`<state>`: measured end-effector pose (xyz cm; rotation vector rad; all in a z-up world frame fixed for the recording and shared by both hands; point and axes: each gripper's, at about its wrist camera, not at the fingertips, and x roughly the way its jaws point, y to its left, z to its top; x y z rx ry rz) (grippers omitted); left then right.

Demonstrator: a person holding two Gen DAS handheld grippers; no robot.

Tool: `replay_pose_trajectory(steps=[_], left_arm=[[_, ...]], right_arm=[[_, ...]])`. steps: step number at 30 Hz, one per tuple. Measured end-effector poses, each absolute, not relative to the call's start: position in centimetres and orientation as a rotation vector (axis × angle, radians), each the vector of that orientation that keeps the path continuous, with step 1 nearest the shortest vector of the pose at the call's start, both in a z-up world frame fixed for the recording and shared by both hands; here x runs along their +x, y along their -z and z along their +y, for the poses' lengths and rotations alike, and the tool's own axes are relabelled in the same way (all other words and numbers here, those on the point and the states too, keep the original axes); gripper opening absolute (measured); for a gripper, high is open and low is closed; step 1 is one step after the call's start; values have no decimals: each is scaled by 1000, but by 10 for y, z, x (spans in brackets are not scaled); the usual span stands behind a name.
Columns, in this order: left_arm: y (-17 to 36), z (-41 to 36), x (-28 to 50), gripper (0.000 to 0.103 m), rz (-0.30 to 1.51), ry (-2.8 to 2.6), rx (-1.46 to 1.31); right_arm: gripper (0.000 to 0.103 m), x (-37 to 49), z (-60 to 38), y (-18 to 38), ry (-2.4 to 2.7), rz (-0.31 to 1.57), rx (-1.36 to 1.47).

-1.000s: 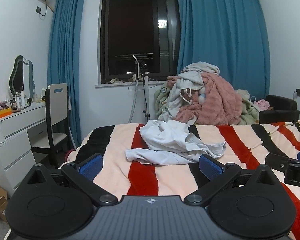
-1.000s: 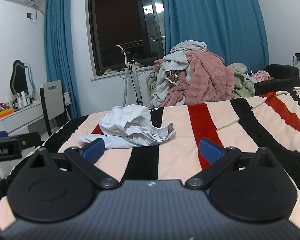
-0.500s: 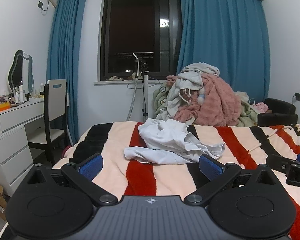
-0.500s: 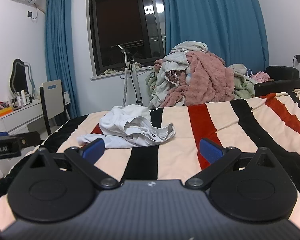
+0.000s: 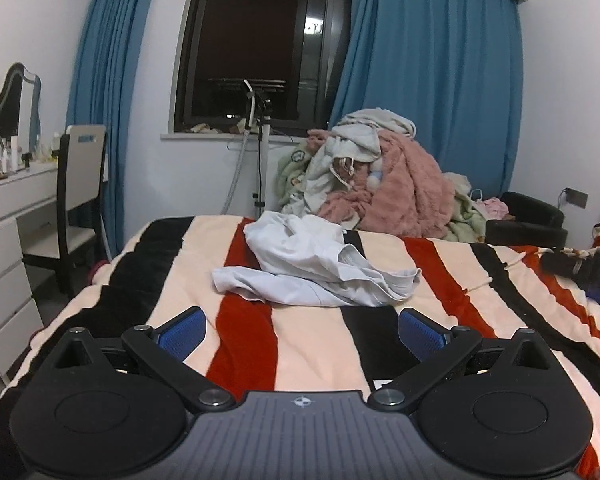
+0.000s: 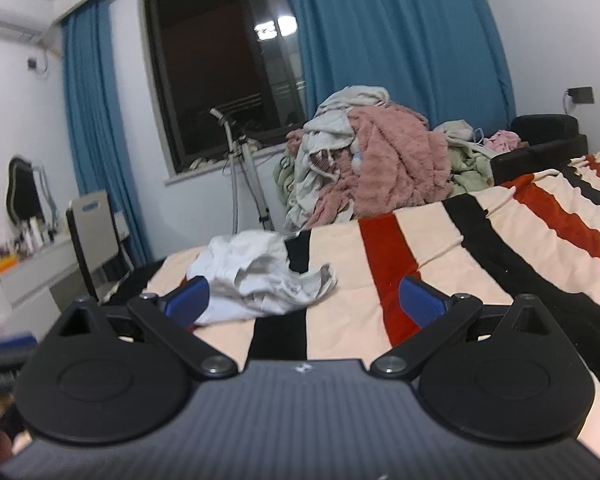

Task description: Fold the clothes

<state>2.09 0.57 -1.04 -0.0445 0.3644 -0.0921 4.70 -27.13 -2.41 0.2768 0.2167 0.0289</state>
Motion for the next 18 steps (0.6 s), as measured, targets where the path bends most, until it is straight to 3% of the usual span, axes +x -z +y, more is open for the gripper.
replay_pose_trajectory(steps=[11, 18], left_arm=[[10, -47, 128, 103, 450, 200, 155], [44, -112, 250, 97, 458, 294, 368]], right_arm=[[103, 95, -302, -55, 64, 117, 310], [102, 136, -334, 6, 38, 235, 397]])
